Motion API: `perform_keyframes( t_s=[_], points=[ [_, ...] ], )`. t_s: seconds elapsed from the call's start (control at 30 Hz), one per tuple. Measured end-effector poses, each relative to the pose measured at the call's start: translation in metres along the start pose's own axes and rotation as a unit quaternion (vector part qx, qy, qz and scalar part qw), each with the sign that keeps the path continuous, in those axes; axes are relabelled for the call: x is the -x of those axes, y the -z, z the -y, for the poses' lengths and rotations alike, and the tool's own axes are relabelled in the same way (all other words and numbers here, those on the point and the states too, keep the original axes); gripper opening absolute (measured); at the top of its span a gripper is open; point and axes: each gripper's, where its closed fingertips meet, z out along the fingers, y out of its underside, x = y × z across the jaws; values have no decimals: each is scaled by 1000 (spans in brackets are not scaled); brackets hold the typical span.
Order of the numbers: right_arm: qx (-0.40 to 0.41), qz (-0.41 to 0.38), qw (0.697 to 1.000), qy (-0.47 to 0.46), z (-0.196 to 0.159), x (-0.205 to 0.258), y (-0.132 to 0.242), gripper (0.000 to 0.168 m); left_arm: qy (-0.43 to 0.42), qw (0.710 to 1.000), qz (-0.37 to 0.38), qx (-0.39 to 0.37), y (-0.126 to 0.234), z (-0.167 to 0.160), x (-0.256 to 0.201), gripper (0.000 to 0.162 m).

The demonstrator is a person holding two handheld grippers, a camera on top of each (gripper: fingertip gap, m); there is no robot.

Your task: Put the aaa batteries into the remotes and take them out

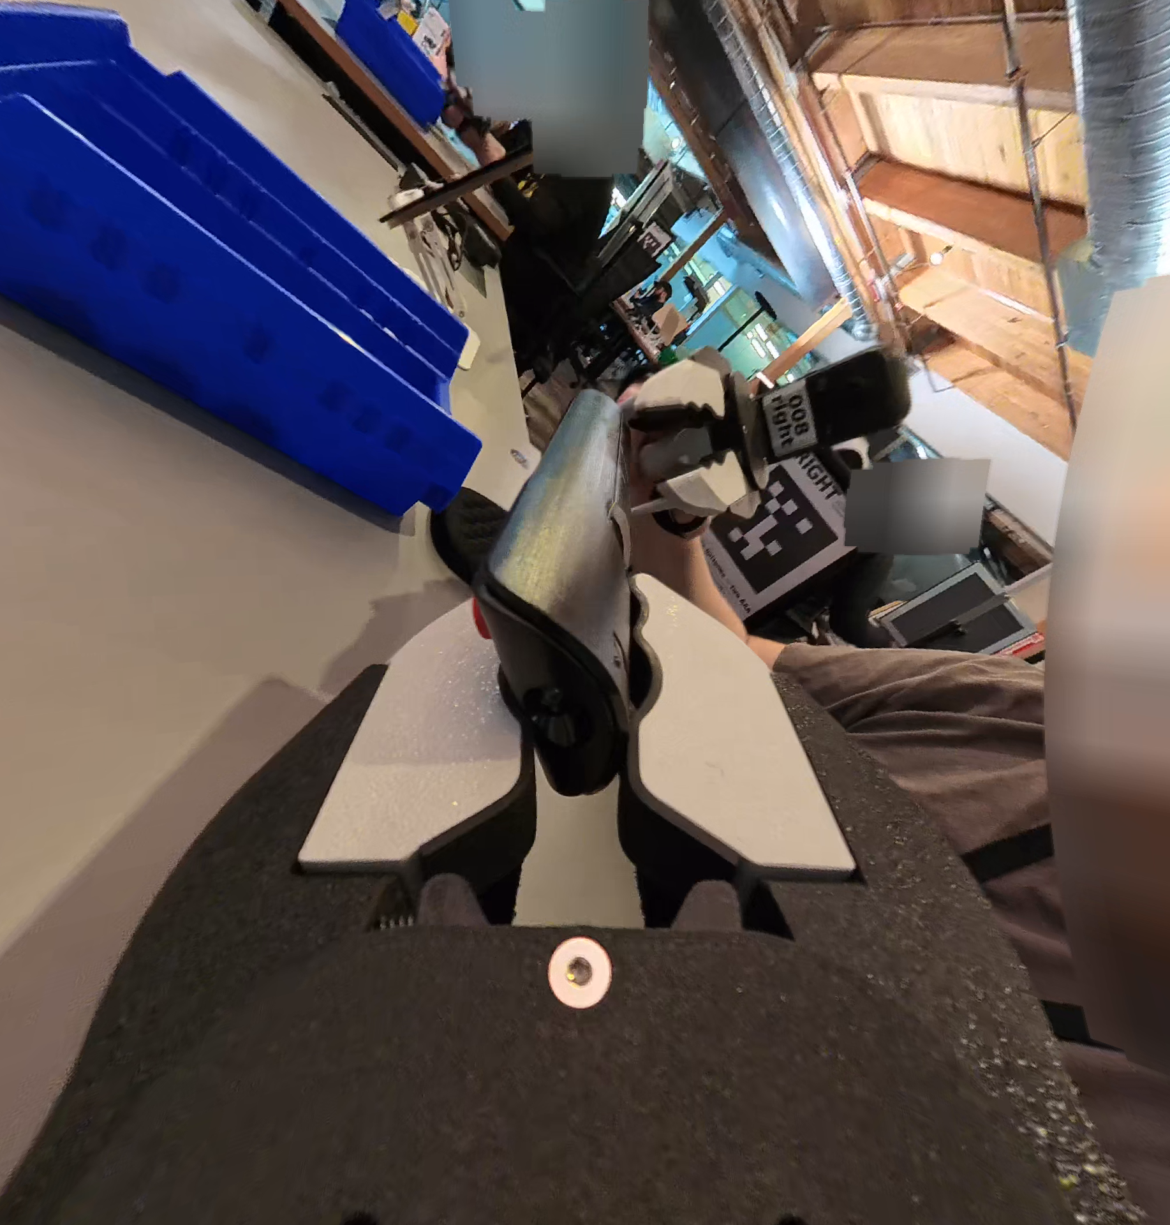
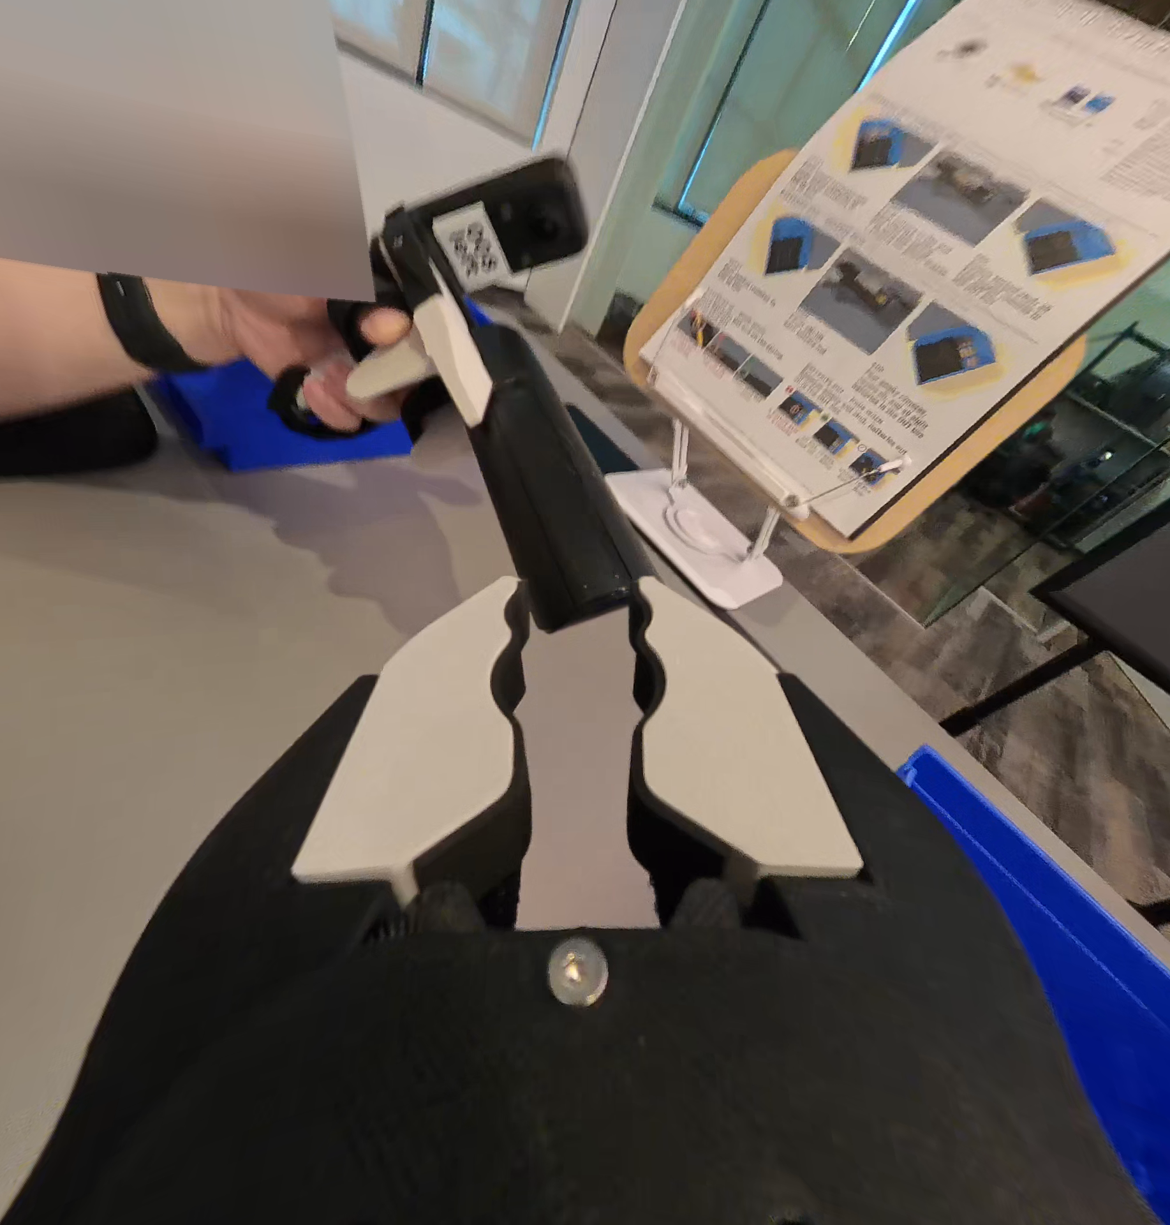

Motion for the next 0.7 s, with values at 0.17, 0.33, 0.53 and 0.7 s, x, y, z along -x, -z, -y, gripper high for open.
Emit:
perform_keyframes(
  t_s=[0.17, 0.33, 0.53, 0.7],
  points=[
    [-34, -14, 999, -23, 12, -4, 13, 30, 21, 999, -32, -20, 5, 6, -5, 24],
    [-36, 14, 999, -27, 12, 8, -1, 30, 24, 999, -43, -16, 1, 3, -8, 25],
    [-54, -3, 998, 28, 46, 2, 6, 31, 22, 997, -61, -31, 6, 9, -15, 24],
    [-17, 13, 995, 95, 58, 4, 1, 42, -3, 997, -78, -23, 7, 9, -25, 25]
  ],
)
